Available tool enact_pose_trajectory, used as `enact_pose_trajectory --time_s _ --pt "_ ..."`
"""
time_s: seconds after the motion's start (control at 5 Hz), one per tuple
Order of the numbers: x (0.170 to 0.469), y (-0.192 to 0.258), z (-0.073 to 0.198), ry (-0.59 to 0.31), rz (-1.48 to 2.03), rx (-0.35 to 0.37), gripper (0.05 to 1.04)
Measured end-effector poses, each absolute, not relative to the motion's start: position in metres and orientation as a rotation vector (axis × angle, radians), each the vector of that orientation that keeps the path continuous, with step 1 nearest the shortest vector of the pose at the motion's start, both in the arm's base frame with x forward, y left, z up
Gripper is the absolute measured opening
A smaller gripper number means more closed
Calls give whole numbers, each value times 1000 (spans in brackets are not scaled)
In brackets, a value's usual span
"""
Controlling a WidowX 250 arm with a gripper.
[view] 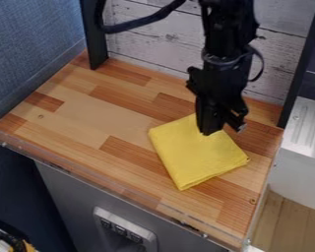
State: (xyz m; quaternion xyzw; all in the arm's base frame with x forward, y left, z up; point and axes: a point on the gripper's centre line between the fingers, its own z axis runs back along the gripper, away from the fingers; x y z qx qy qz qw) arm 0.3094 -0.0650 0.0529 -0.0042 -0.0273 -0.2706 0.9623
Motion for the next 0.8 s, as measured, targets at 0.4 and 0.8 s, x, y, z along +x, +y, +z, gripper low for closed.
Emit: enact_pose_trajectory --time_s 0.4,0.8 --pt "307 -62 31 -21 -586 -29 63" --pt "303 -61 16 25 -595 -30 63"
